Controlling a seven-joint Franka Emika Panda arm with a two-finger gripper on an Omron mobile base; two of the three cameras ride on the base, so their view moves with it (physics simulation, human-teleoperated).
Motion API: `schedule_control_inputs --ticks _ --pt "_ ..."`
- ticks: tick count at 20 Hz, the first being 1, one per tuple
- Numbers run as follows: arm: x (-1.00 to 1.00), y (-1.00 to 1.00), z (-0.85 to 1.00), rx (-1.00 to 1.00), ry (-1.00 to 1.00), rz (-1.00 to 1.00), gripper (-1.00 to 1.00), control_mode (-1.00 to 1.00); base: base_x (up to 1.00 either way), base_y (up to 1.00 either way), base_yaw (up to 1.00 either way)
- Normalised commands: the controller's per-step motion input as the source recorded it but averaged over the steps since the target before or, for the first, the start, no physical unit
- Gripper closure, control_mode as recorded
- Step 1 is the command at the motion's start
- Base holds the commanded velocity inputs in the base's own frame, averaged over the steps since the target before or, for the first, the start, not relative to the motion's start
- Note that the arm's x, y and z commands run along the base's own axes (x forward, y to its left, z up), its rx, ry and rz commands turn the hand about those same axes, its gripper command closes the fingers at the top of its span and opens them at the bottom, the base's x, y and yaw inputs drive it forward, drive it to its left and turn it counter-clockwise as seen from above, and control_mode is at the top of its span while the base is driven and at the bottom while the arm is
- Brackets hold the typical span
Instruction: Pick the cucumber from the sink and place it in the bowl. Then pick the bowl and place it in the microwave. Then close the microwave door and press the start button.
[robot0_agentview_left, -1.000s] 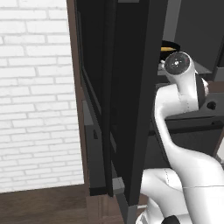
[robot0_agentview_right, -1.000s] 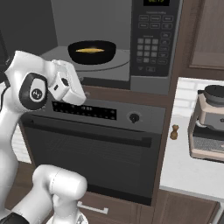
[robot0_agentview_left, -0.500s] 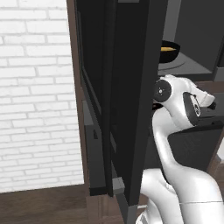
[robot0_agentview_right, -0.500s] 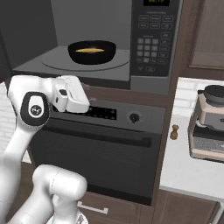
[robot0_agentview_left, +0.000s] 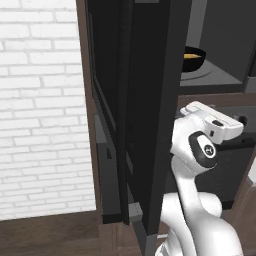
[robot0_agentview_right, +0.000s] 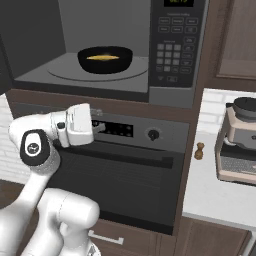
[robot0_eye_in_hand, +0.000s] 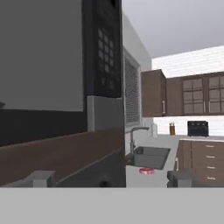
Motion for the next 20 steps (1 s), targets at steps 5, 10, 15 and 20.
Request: schedule_control_inputs --ticks 5,10,15,20 --pt "-0.61 0.22 0.0 -0.24 -0.07 -0.2 -1.0 -1.0 0.0 0.0 0.0" --pt "-0.54 0.44 -0.01 -0.21 -0.05 -0.21 -1.0 -1.0 0.0 0.0 0.0" --pt "-0.14 0.28 -0.3 -0.22 -0.11 -0.12 -1.0 -1.0 0.0 0.0 0.0" --pt "-0.21 0.35 -0.19 -0.18 -0.11 -0.09 -1.0 -1.0 0.0 0.0 0.0"
